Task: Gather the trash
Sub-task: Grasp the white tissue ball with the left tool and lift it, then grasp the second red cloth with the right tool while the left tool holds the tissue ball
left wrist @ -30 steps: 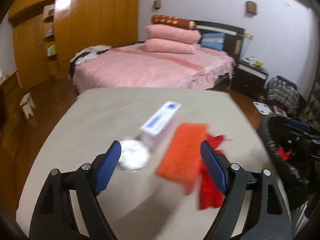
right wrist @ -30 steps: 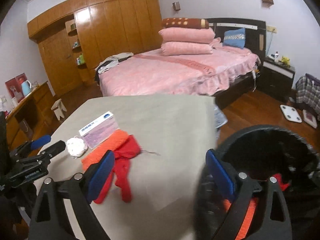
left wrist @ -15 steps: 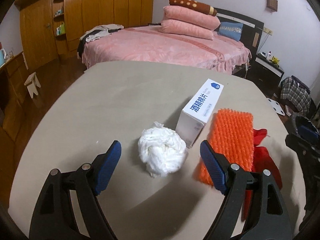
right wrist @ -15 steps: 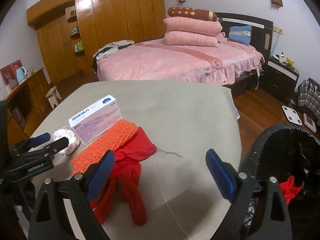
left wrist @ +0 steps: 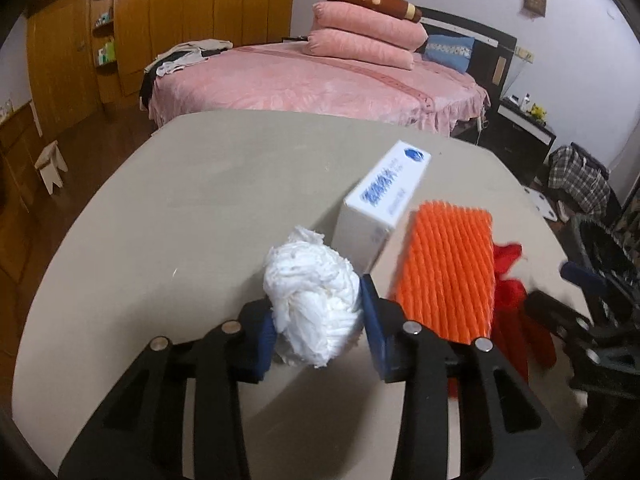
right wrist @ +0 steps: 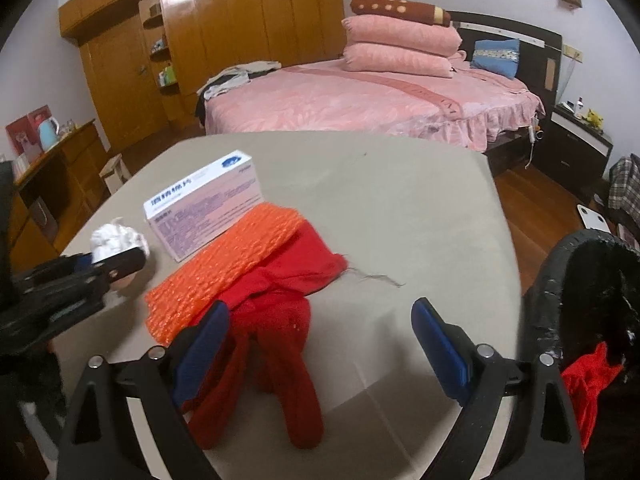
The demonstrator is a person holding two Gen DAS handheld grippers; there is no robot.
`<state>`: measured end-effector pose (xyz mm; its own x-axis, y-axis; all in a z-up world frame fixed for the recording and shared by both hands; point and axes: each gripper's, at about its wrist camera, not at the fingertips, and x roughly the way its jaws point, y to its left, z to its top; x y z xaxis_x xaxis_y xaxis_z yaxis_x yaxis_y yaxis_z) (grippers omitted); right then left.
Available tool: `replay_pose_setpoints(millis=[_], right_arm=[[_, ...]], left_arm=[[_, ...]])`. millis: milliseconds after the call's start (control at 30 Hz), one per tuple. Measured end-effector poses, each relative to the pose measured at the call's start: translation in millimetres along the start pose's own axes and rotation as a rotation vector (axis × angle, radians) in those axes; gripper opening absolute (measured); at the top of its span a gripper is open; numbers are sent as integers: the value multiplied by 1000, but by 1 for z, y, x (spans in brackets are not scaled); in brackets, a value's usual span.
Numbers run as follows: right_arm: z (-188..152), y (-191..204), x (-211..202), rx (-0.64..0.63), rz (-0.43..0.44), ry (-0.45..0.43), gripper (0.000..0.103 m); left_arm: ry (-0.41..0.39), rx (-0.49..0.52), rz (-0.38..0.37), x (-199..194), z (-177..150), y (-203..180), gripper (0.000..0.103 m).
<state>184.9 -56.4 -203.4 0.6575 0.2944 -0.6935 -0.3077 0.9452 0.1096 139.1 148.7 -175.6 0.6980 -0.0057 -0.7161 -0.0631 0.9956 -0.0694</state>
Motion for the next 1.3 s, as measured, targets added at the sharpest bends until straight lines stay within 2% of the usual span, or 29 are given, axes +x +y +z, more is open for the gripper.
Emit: replay_pose_setpoints(millis=[133,200,300,367,467,533,933,1300], right_arm=[[-3,8,24,-29,-7,87,89],[-3,13,32,-51,-13,131,87],[-4,23,30,-102,4,119,71],[-7,29,28,-128,16,111,55],[-12,39,25,-168,26,102,40],[-14,44,24,-195,19,98,36],[-12,35,27,-145,73,112,36],[-15,44,26,-175,40,105,36]], left_arm=[[63,0,10,7,-14,-4,37],[67,7,15,9,-14,-5,38],[77,28,27,12,-14,-11,38],[78,19,16,12,-14,-9,38],[76,5,2,13,-16,-7,38],[78,16,14,13,-16,-9,38],[82,29,26,14,-16,-13,39],[83,34,29,15,-16,-13,40]])
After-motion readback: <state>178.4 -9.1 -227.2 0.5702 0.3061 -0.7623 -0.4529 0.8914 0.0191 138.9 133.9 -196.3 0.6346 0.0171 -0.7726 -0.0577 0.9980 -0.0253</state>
